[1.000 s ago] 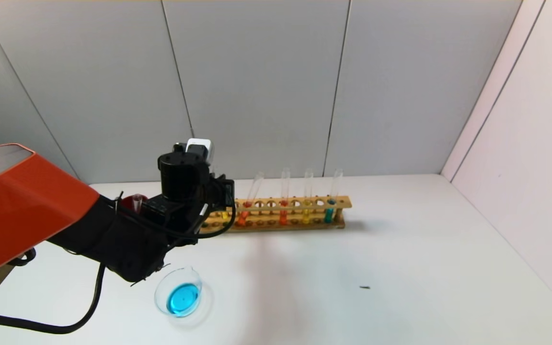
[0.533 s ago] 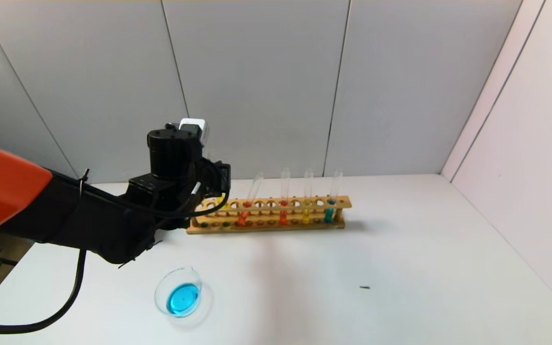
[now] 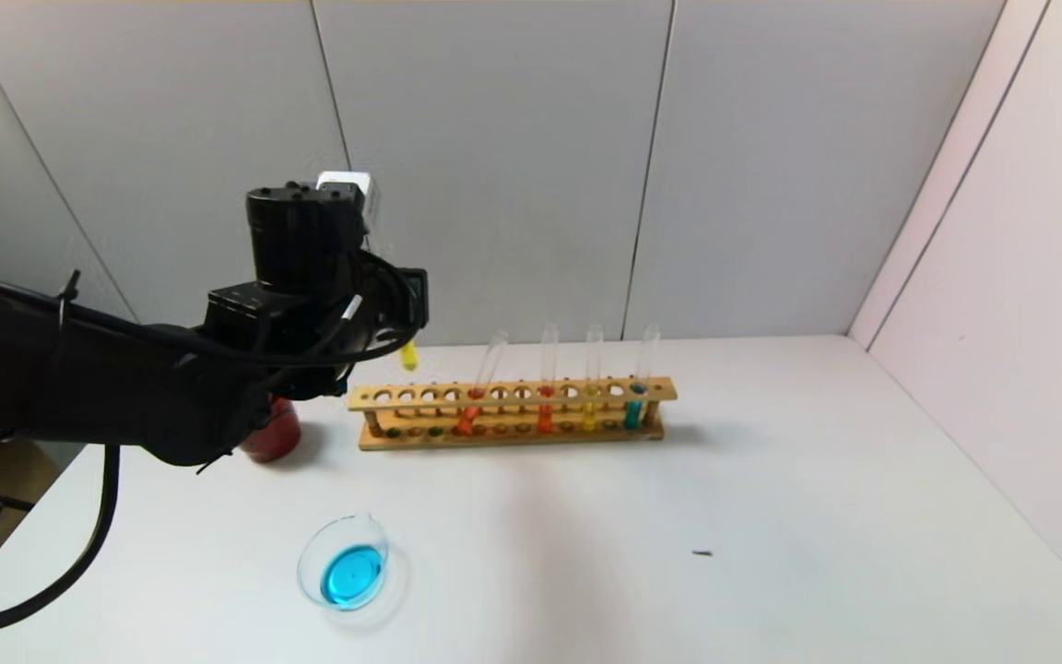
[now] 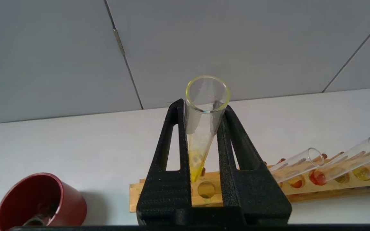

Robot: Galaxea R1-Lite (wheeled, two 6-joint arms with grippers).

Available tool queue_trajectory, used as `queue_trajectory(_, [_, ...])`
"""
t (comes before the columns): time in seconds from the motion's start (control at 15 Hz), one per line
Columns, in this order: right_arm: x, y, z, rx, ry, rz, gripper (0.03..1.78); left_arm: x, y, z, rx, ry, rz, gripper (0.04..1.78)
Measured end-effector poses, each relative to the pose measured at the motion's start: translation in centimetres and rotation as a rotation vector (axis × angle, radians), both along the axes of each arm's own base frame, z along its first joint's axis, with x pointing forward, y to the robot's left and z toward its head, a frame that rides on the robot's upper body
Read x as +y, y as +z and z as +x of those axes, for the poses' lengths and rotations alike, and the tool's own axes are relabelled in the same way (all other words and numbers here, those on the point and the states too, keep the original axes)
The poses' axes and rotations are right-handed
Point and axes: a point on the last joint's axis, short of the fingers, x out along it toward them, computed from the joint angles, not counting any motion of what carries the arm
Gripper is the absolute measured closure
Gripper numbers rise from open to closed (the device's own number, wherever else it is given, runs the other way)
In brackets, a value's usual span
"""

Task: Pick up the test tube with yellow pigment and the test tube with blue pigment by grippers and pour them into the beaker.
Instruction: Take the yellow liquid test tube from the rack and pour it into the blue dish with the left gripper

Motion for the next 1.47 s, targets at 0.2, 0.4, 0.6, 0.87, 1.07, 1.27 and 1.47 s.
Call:
queue_trajectory(0.2, [0.0, 0.0, 0.0, 0.000, 0.000, 0.000, 0.11, 0.4, 1.6, -0.7, -0.011, -0.002, 0.018, 1.52])
queue_trajectory(0.4, [0.0, 0.0, 0.0, 0.000, 0.000, 0.000, 0.11, 1.0, 2.7, -1.9, -0.001, 0.008, 0.023, 1.52])
queue_trajectory(0.6, [0.0, 0.0, 0.0, 0.000, 0.000, 0.000, 0.11, 1.8, 3.4, -3.4, 0.014, 0.063, 0.039, 1.52])
queue_trajectory(0.87, [0.0, 0.0, 0.0, 0.000, 0.000, 0.000, 0.11, 3.3, 3.1, -6.3, 0.073, 0.067, 0.078, 1.52])
queue_trajectory(1.07, [0.0, 0.0, 0.0, 0.000, 0.000, 0.000, 0.11, 4.8, 2.4, -9.0, 0.128, 0.068, 0.110, 1.52])
queue_trajectory(1.27, [0.0, 0.0, 0.0, 0.000, 0.000, 0.000, 0.11, 6.5, 1.8, -12.0, 0.182, 0.068, 0.138, 1.52])
queue_trajectory(1.47, [0.0, 0.0, 0.0, 0.000, 0.000, 0.000, 0.11, 8.3, 1.2, -15.2, 0.227, 0.077, 0.167, 1.52])
